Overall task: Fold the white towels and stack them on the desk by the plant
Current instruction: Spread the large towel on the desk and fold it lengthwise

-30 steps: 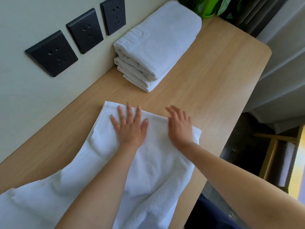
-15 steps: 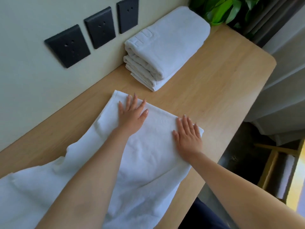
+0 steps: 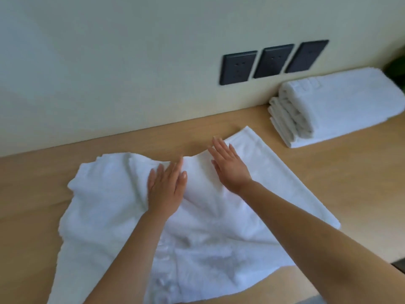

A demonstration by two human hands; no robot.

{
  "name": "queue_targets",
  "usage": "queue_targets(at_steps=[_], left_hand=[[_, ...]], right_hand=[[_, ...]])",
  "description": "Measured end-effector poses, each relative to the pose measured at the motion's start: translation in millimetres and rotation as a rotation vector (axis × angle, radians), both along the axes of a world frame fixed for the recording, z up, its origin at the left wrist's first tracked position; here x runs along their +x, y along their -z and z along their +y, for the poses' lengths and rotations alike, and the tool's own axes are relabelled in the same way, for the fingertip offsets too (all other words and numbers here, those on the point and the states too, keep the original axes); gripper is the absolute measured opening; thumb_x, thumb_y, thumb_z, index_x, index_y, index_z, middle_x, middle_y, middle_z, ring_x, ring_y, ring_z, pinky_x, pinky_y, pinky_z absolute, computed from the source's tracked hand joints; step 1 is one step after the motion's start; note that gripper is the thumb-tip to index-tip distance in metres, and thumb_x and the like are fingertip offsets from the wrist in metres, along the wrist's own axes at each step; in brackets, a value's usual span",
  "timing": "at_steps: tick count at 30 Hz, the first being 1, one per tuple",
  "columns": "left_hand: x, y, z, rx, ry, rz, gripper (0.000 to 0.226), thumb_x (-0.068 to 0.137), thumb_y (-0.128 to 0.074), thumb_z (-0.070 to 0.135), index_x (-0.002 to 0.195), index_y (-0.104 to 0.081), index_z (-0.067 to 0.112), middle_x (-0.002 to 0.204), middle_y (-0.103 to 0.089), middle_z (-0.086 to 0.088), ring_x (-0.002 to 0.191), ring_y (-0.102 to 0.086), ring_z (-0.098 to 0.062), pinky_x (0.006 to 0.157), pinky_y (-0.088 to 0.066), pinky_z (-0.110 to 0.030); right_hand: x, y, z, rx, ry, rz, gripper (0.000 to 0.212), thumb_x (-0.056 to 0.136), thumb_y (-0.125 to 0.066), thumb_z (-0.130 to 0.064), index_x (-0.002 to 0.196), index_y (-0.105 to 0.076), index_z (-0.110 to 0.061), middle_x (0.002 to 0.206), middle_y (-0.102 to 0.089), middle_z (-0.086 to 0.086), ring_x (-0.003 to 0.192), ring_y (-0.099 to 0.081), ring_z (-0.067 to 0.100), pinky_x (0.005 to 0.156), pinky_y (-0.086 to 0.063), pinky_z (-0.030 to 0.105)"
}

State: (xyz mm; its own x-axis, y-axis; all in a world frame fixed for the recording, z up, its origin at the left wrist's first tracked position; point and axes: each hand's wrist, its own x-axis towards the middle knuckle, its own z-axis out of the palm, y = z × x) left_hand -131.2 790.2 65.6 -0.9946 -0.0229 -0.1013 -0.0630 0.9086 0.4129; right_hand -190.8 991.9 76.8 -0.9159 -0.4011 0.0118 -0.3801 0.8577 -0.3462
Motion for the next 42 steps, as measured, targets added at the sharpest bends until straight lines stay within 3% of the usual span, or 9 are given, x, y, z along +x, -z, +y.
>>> queue_targets(at_steps=[4, 7, 10, 15, 26, 30, 36, 39, 42], left_hand=[[-26.8, 9.6, -11.6, -0.009, 0.053, 0.038, 0.073, 0.087, -0.003, 0.062, 0.144, -0.036, 0.030, 0.140, -0.049, 0.008, 0.138, -0.032, -0.017, 0.116, -0.013, -0.036], [-34.5, 20.5, -8.5, -0.064, 0.083, 0.133, 0.071, 0.092, -0.005, 0.061, 0.129, -0.055, 0.027, 0.122, -0.059, 0.006, 0.116, -0.050, -0.021, 0.109, -0.021, -0.035], [-45.4, 27.8, -6.6, -0.103, 0.038, 0.225, 0.068, 0.097, -0.008, 0.056, 0.099, -0.067, 0.023, 0.090, -0.062, 0.001, 0.088, -0.053, -0.026, 0.087, -0.035, -0.037], [-61.9, 21.8, -11.1, -0.235, 0.005, 0.118, 0.077, 0.096, -0.006, 0.056, 0.071, -0.067, 0.016, 0.071, -0.066, -0.002, 0.077, -0.056, -0.028, 0.079, -0.035, -0.037], [-68.4, 15.4, -24.7, -0.283, 0.048, 0.341, 0.064, 0.094, -0.025, 0.063, 0.055, -0.046, 0.017, 0.052, -0.055, -0.002, 0.056, -0.054, -0.025, 0.063, -0.035, -0.033], [-77.3, 4.3, -29.5, -0.174, 0.047, 0.407, 0.064, 0.090, -0.025, 0.071, 0.056, -0.039, 0.019, 0.039, -0.040, 0.001, 0.036, -0.042, -0.022, 0.051, -0.029, -0.023], [-61.5, 24.1, -11.8, -0.290, -0.176, 0.300, 0.060, 0.097, -0.021, 0.056, 0.104, -0.064, 0.016, 0.101, -0.066, -0.009, 0.098, -0.059, -0.030, 0.097, -0.032, -0.048], [-34.7, 5.3, 27.5, -0.125, -0.136, 0.346, 0.045, 0.099, -0.028, 0.043, 0.130, -0.056, 0.026, 0.143, -0.047, -0.008, 0.137, -0.037, -0.027, 0.113, -0.009, -0.048], [20.1, 15.2, 46.7, -0.128, -0.031, 0.253, 0.048, 0.099, -0.025, 0.046, 0.141, -0.044, 0.033, 0.155, -0.031, -0.007, 0.145, -0.021, -0.024, 0.115, -0.011, -0.054]], right_hand=[[-32.0, 16.3, -12.6, 0.092, -0.106, -0.105, 0.051, 0.102, -0.028, -0.033, 0.149, -0.031, -0.013, 0.157, -0.026, 0.008, 0.147, -0.013, 0.020, 0.119, 0.003, 0.031], [-30.7, 29.4, -12.7, 0.116, -0.030, -0.094, 0.070, 0.089, -0.019, -0.059, 0.133, -0.054, -0.017, 0.128, -0.050, 0.012, 0.127, -0.039, 0.032, 0.115, -0.017, 0.041], [-30.4, 41.9, -7.1, 0.036, 0.065, 0.051, 0.058, 0.089, -0.031, -0.057, 0.098, -0.064, -0.010, 0.096, -0.053, 0.012, 0.097, -0.050, 0.034, 0.099, -0.035, 0.046], [-54.1, 45.8, 22.4, 0.043, 0.185, 0.137, 0.056, 0.091, -0.032, -0.056, 0.078, -0.056, -0.008, 0.087, -0.054, 0.012, 0.084, -0.052, 0.033, 0.087, -0.034, 0.042], [-55.0, 41.7, 52.3, -0.345, 0.343, 0.041, 0.057, 0.098, -0.019, -0.041, 0.117, -0.060, -0.006, 0.115, -0.063, 0.008, 0.108, -0.055, 0.027, 0.094, -0.031, 0.025], [-59.0, 43.8, 62.9, -0.207, 0.272, 0.065, 0.056, 0.100, -0.019, -0.039, 0.127, -0.057, -0.007, 0.135, -0.056, 0.008, 0.126, -0.048, 0.025, 0.110, -0.029, 0.033], [-62.9, 47.8, 60.7, -0.018, 0.325, 0.021, 0.065, 0.097, -0.009, -0.044, 0.140, -0.045, -0.012, 0.154, -0.032, 0.008, 0.145, -0.021, 0.022, 0.120, -0.001, 0.034], [-47.4, 38.8, 48.6, -0.125, 0.356, 0.003, 0.047, 0.103, -0.024, -0.028, 0.144, -0.039, -0.010, 0.157, -0.022, 0.013, 0.148, -0.010, 0.024, 0.120, 0.000, 0.039], [-2.6, 30.3, 21.8, -0.330, 0.294, -0.016, 0.050, 0.101, -0.026, -0.032, 0.144, -0.038, -0.009, 0.156, -0.022, 0.010, 0.146, -0.011, 0.020, 0.119, -0.001, 0.032]])
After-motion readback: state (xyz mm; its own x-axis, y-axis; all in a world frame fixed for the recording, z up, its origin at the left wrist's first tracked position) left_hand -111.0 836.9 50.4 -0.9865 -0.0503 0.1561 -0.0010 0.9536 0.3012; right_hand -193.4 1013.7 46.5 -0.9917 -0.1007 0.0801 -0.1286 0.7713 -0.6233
